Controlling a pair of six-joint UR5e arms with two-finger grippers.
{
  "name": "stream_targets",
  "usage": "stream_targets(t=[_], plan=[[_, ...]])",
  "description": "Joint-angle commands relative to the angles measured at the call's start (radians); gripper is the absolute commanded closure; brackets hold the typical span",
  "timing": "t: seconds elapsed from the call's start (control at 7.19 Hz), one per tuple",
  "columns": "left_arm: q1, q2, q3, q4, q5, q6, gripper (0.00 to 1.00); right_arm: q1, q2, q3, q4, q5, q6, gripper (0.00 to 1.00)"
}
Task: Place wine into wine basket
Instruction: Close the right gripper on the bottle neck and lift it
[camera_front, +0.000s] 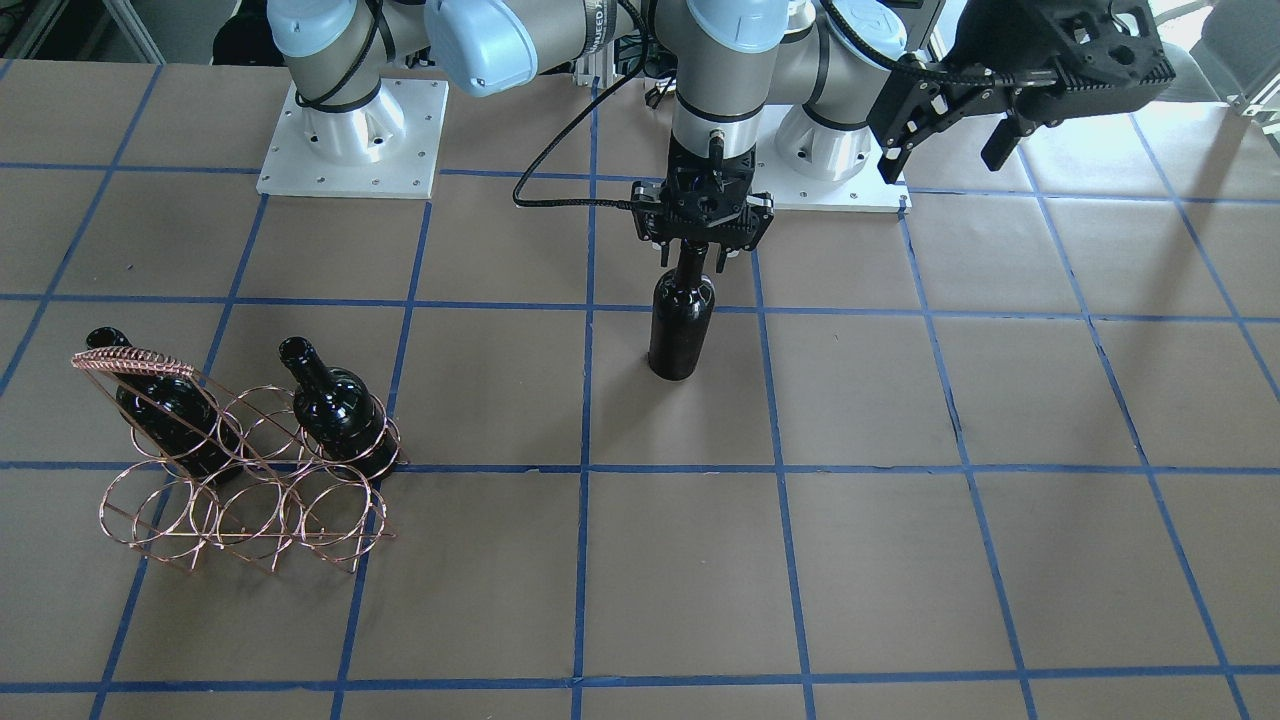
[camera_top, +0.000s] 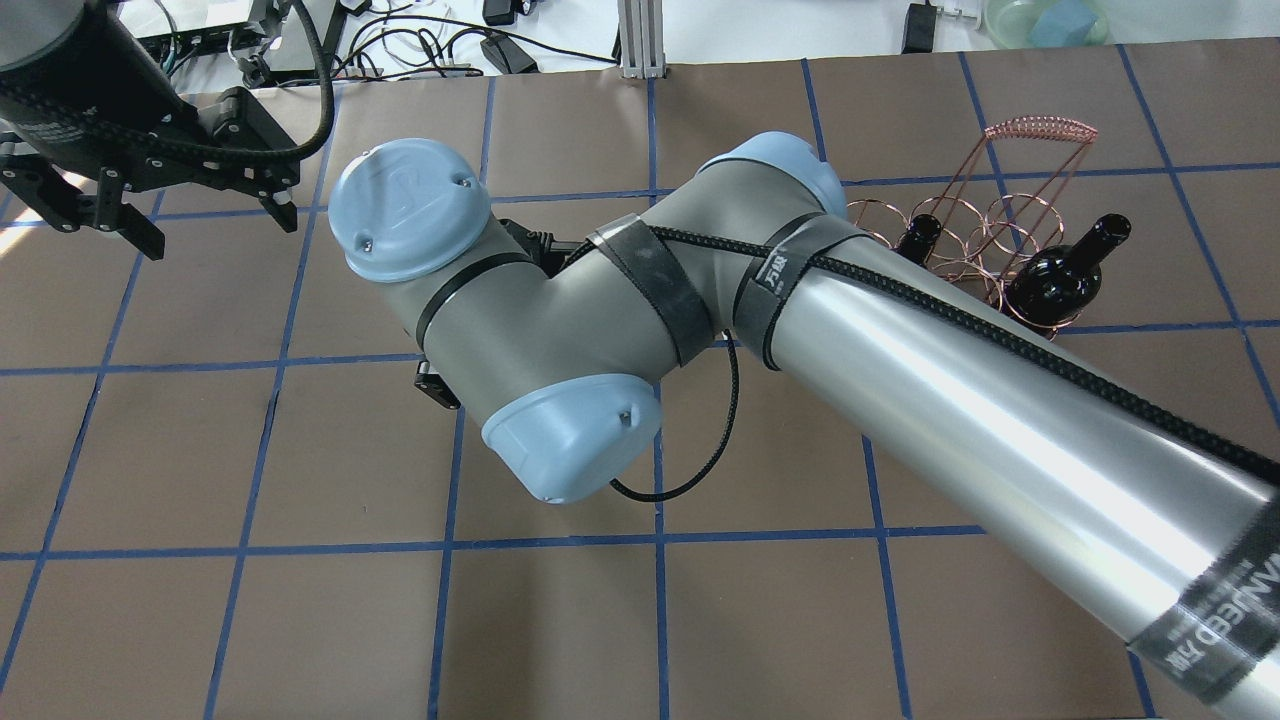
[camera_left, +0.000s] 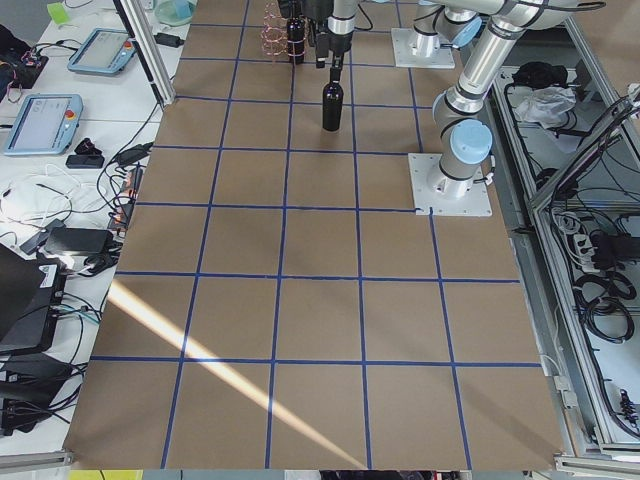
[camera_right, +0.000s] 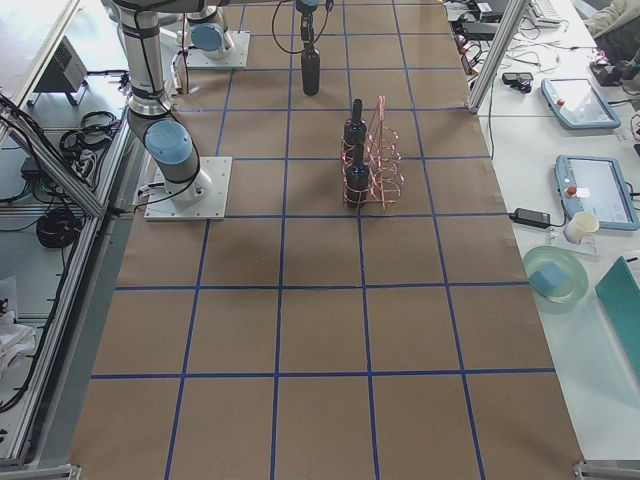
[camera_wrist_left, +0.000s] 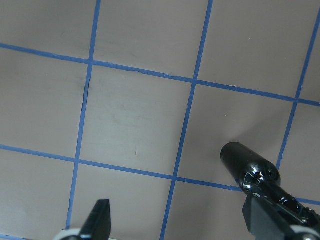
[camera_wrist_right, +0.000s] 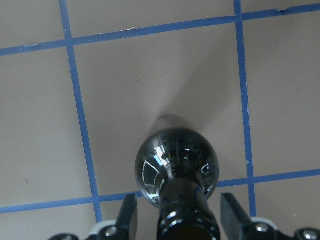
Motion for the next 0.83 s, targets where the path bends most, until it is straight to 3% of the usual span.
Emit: stream_targets(t=[0.0, 0.7], plan=[[0.0, 0.0, -0.002, 0.0, 0.0, 0.0, 0.0, -0.002, -0.001, -0.002, -0.01, 0.001, 0.006, 0.41], [0.0, 0.0, -0.002, 0.0, 0.002, 0.0, 0.0, -0.005, -0.012, 0.0, -0.026, -0.003, 0.006, 0.41]])
